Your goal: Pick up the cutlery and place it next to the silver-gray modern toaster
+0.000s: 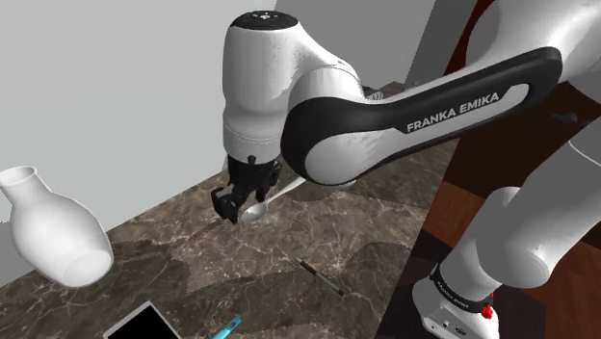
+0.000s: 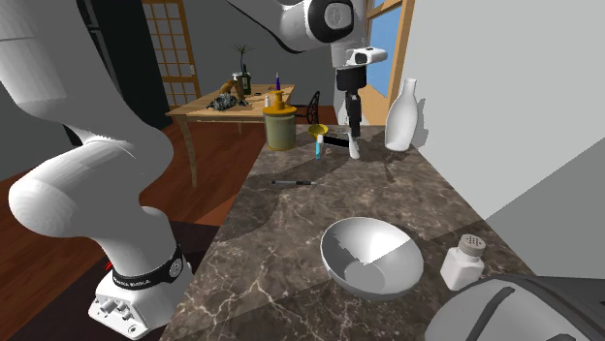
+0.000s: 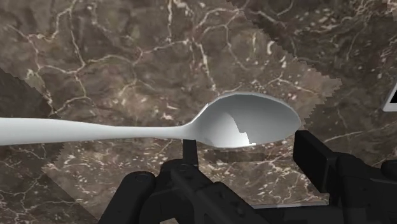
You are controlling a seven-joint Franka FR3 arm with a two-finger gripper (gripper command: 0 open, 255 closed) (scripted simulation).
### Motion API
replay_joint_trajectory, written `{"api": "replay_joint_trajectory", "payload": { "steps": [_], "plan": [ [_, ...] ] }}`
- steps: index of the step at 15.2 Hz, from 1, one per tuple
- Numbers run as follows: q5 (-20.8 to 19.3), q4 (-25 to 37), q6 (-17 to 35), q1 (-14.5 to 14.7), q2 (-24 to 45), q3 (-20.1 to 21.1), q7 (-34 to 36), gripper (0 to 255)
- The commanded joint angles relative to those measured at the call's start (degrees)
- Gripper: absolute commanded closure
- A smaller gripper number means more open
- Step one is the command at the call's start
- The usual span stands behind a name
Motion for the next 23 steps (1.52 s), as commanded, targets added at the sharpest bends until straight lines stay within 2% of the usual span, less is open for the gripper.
{"api": "replay_joint_trajectory", "payload": {
  "steps": [1, 23],
  "plan": [
    [0.47, 0.99, -1.45, -0.05, -0.59, -0.27, -0.64, 255],
    [1.64, 16.73, -18.20, -0.33, -1.96, -1.21, -2.95, 255]
  ]
}}
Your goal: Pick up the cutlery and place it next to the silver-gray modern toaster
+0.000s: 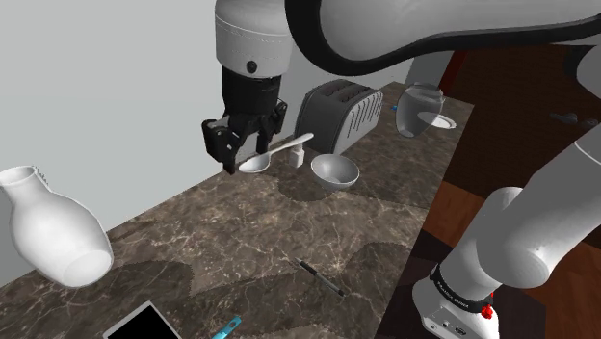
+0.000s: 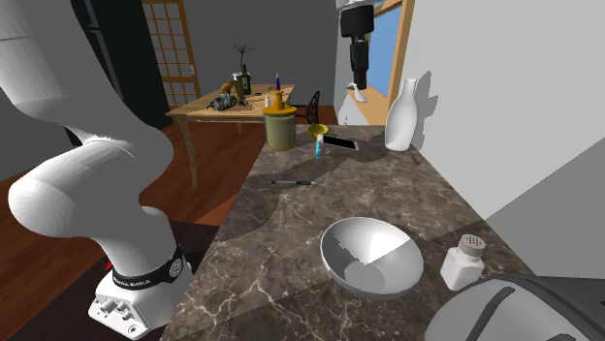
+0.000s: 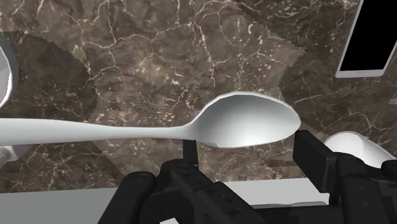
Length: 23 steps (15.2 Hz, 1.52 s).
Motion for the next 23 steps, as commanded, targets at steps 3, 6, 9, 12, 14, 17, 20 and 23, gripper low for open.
{"api": "replay_joint_trajectory", "payload": {
  "steps": [3, 6, 9, 12, 14, 17, 20, 23],
  "plan": [
    [-0.26, 3.58, -3.19, -0.03, 0.49, 0.12, 0.05, 255],
    [-0.56, 6.41, -5.58, -0.07, 1.05, 0.22, 0.06, 255],
    [1.94, 2.37, -5.04, -0.85, -3.38, -2.26, -3.63, 255],
    [4.60, -3.22, -4.52, -1.35, -9.25, -6.19, -8.79, 255],
    [5.74, -6.54, -4.42, -1.50, -12.70, -8.82, -12.00, 255],
    [6.67, -10.96, -4.50, -1.70, -17.31, -12.68, -16.57, 255],
    [6.84, -14.78, -4.78, -1.97, -21.34, -16.48, -20.91, 255],
    [6.41, -18.00, -5.18, -2.44, -24.86, -20.19, -25.11, 255]
  ]
}}
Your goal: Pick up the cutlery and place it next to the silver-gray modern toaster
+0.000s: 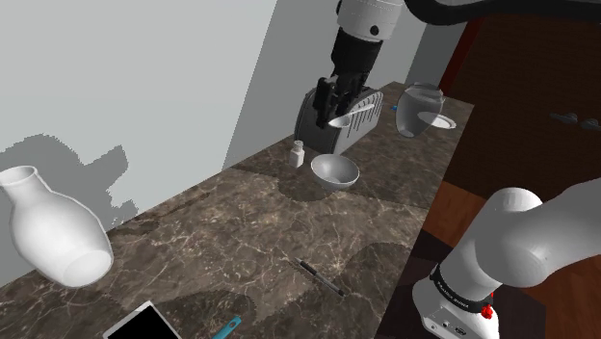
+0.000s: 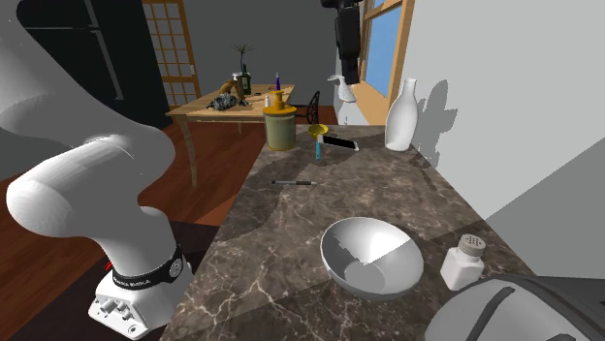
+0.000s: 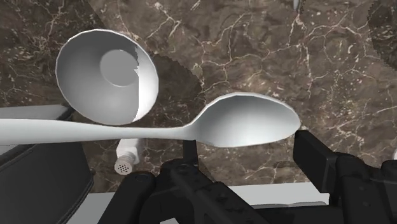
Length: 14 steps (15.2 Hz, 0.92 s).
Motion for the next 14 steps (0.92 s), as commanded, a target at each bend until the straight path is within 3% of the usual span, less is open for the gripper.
{"api": "replay_joint_trajectory", "payload": {
  "steps": [1, 14],
  "plan": [
    [-0.36, -2.15, -0.42, -0.33, -2.47, -2.52, -2.89, 255],
    [-7.03, -8.76, -2.21, -4.63, -10.79, -18.63, -20.63, 255]
  ]
}}
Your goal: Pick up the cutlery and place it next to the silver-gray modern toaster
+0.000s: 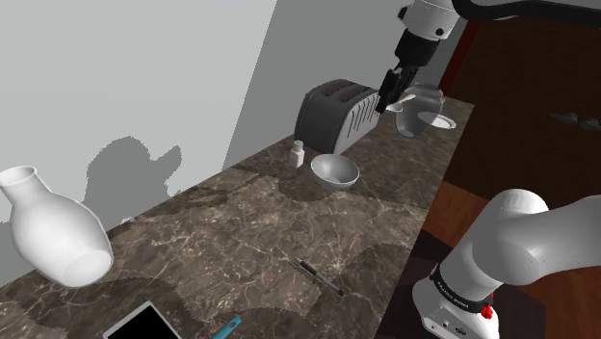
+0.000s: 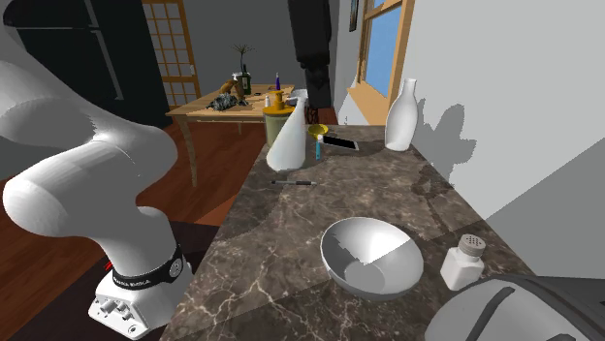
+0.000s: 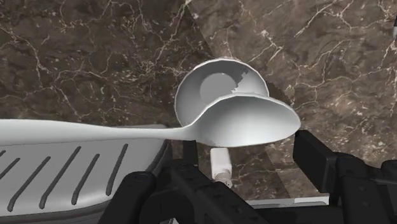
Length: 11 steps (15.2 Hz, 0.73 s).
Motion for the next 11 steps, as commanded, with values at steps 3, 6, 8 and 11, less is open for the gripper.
{"api": "replay_joint_trajectory", "payload": {
  "steps": [3, 6, 8, 11],
  "plan": [
    [-2.57, -0.10, 0.05, -1.56, -0.27, -4.93, -5.42, 255],
    [-4.52, 0.45, 0.01, -2.71, -0.03, -8.76, -9.56, 255],
    [-5.75, 1.14, 0.05, -3.42, 0.46, -11.34, -12.34, 255],
    [-7.73, 2.98, 0.25, -4.49, 2.00, -15.99, -17.34, 255]
  ]
}}
